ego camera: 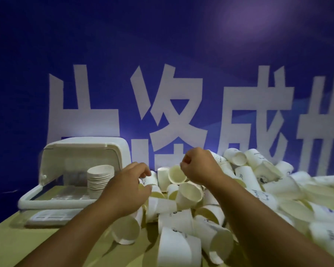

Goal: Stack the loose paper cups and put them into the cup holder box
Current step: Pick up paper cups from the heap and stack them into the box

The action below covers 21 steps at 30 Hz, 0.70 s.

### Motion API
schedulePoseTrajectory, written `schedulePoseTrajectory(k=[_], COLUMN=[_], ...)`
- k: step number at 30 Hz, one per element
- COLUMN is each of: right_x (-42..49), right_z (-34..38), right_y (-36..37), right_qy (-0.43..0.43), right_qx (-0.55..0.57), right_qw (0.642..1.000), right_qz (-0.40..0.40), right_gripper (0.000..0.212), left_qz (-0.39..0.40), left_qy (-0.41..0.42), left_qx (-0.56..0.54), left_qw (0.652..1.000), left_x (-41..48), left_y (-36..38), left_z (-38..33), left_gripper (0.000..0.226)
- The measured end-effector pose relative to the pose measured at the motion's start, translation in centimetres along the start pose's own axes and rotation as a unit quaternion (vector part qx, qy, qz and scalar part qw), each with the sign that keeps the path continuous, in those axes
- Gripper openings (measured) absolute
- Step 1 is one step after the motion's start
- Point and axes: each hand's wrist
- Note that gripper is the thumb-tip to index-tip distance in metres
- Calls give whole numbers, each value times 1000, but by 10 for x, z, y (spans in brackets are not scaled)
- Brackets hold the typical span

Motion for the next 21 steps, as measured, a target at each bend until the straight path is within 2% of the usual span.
schedulePoseTrajectory(k=[2,5,8,11,15,19,21], right_x=[9,24,39,55,74,87,88], right_z=[-25,-60,-92,-112,-125,-130,-133], right_y=[-13,-28,-36,-36,-32,-25,-24], right_qy=[22,32,33,24,-3,-4,1], right_qx=[-57,-159,-212,-266,-319,-330,-319], right_qw=[998,984,969,952,935,933,939], right_qz=[18,69,124,146,153,145,126], right_gripper=[8,31,62,78,75,64,59], left_qz=[50,116,144,152,190,236,251], left_qy=[-7,-1,21,21,59,35,11], left_qx=[1,29,58,95,195,242,241], left_qw=[999,993,988,984,960,940,937], left_x=[16,48,86,122,159,177,183], left_y=[9,26,45,65,94,114,120], left_z=[-12,-29,-44,-59,-73,-80,-80], left_gripper=[23,36,51,64,63,41,37])
Point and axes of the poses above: each hand's wrist, its own x-axis towards the middle knuckle, its own y-axis out of the palm, z = x × y, and after that the axes turned 9 degrees about z, right-handed
